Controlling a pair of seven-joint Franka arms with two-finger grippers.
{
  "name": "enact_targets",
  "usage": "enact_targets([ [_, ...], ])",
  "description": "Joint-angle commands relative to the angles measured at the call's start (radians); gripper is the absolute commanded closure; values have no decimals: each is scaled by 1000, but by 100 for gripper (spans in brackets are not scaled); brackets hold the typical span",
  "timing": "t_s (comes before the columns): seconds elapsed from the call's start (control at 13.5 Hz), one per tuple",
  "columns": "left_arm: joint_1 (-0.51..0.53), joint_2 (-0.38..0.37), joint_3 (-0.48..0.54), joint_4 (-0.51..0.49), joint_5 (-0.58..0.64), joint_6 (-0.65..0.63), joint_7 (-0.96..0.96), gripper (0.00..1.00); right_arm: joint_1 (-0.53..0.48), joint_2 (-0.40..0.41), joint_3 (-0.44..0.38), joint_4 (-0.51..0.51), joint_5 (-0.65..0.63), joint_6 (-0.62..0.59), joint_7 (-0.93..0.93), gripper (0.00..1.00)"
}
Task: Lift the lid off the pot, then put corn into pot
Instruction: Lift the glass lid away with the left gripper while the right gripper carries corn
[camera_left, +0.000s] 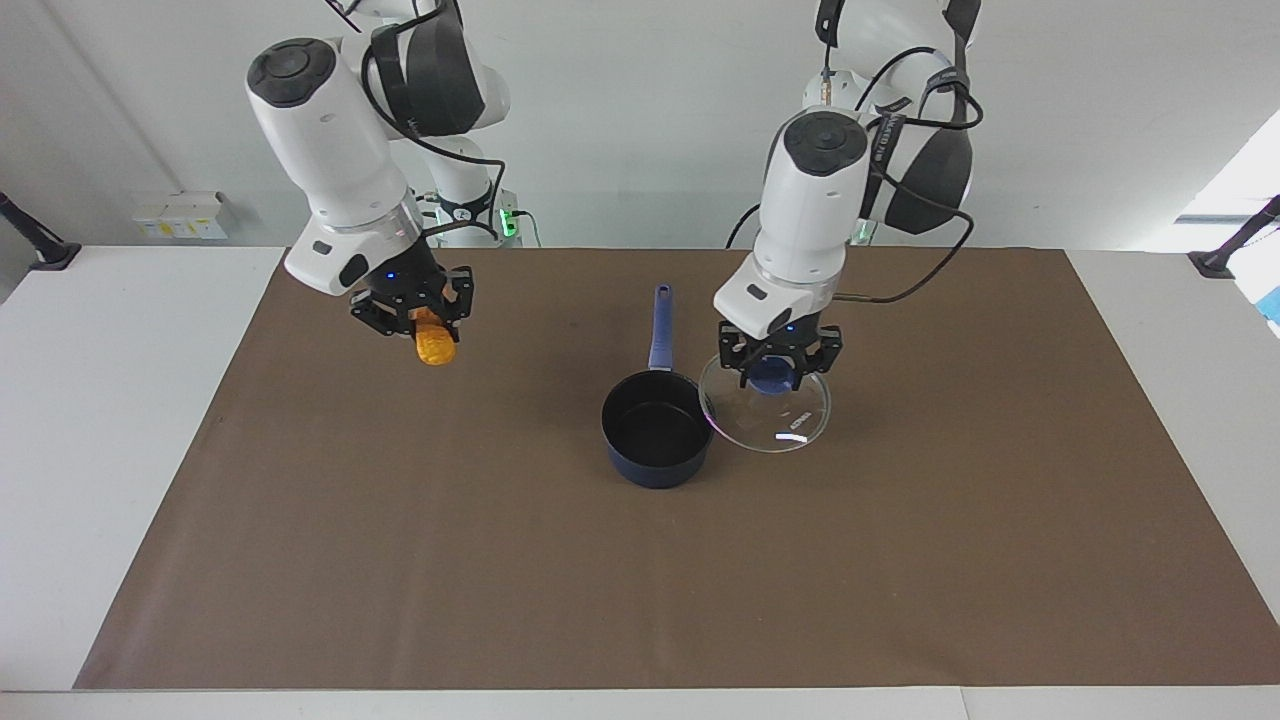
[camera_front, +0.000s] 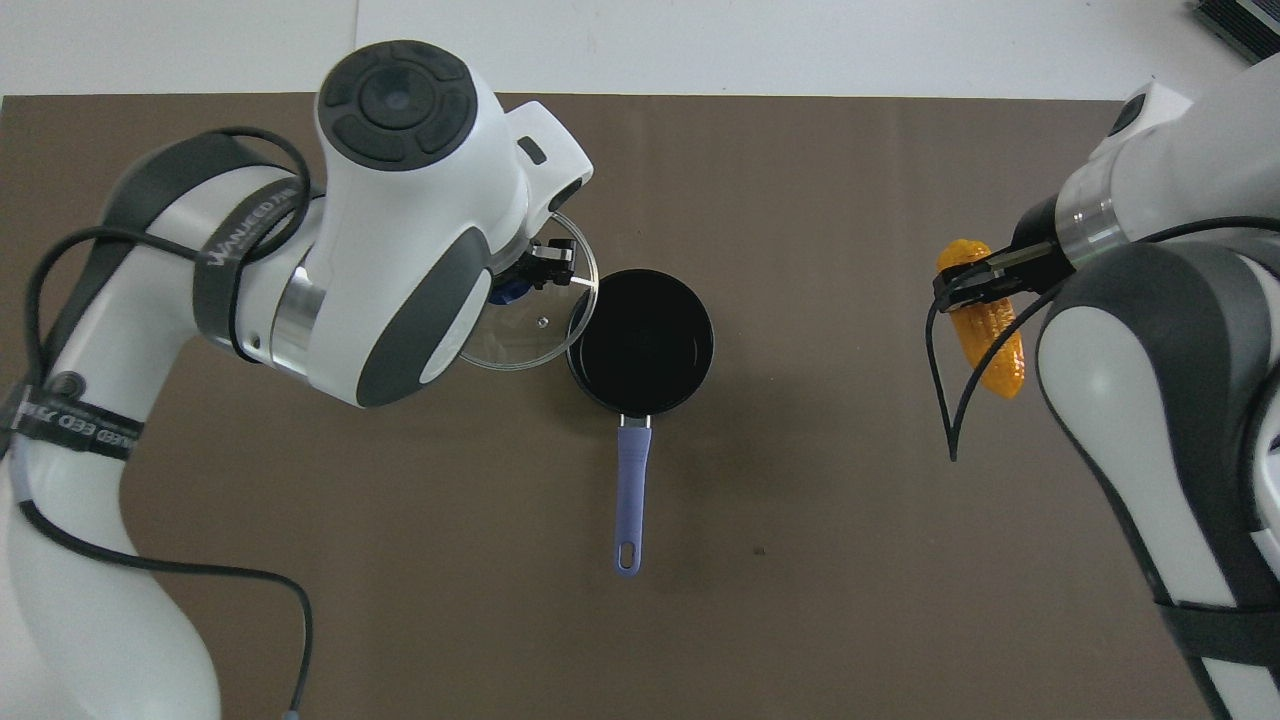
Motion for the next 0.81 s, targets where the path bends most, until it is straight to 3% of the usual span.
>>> enact_targets([
  [0.0, 69, -36, -5, -51, -15, -21, 118, 100, 67, 88, 0, 53, -21, 42, 144, 100],
  [0.22, 141, -80, -7, -148, -15, 2, 207, 100, 130, 166, 0, 125, -21, 57, 258, 100],
  [0.59, 254, -209, -7, -416, -14, 184, 353, 100, 199, 280, 4, 195, -7, 152, 367, 100],
  [0.74, 290, -224, -5, -476, -13, 226, 391, 100, 209, 320, 4, 225, -7, 181, 382, 100],
])
